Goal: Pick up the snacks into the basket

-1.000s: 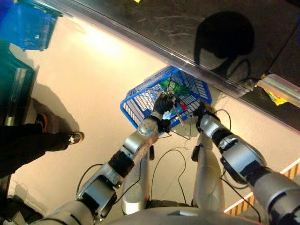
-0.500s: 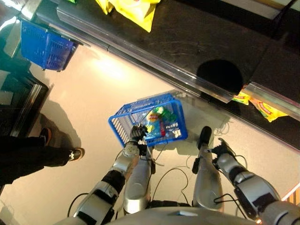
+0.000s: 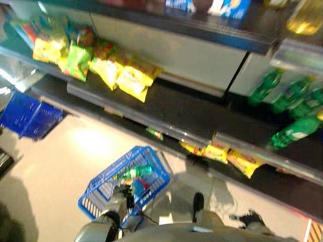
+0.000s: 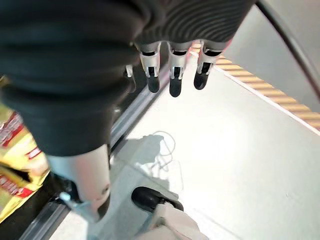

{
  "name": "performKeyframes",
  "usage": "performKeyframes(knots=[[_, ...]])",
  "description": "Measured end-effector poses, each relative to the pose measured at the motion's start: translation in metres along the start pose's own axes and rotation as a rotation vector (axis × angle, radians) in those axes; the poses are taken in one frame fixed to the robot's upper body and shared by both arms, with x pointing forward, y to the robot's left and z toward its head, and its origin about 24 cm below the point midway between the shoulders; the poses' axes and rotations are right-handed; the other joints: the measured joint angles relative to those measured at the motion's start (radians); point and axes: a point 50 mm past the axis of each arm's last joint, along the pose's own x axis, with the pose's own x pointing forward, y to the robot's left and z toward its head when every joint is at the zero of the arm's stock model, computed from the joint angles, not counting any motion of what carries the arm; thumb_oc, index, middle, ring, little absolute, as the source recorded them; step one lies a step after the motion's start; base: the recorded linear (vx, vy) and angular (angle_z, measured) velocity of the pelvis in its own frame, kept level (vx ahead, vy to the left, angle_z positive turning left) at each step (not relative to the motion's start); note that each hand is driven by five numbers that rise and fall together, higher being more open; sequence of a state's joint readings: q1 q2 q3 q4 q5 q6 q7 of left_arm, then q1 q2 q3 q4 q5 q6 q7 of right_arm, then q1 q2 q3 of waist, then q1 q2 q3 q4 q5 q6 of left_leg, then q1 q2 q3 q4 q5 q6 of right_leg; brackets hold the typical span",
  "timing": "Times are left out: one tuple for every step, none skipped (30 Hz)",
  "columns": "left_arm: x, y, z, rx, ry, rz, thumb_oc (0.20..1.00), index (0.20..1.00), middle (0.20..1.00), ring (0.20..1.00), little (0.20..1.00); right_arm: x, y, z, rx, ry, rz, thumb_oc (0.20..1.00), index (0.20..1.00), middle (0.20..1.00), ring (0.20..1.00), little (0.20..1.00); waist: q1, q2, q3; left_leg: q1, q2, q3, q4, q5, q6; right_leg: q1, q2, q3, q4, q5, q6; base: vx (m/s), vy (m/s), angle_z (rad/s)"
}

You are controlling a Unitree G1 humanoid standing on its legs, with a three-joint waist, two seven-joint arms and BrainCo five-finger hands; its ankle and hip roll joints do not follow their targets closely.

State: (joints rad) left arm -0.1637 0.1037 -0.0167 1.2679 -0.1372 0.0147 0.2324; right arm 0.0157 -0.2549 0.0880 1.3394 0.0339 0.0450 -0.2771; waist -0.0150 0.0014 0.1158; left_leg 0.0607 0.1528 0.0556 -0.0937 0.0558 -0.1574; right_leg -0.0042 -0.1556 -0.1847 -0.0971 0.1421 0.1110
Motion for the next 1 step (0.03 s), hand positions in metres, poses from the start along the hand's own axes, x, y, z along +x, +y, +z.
performKeyframes(knots=[[-0.0001,0.0001,-0.0042,0.008,0.016,-0.008,0.200,0.200,0.200,0.200,0.200,-0.0011,0.0028,-0.0081,-0.003,0.021,0.015,1.000,1.000,1.000,1.000,1.000,-0.001,-0.002,-0.020,0.001,0.000,0.000,0.000,-0.001,0.000,0.002,0.001,0.000,0.001,-0.001,-0.001,0.07,-0.022,0.01]])
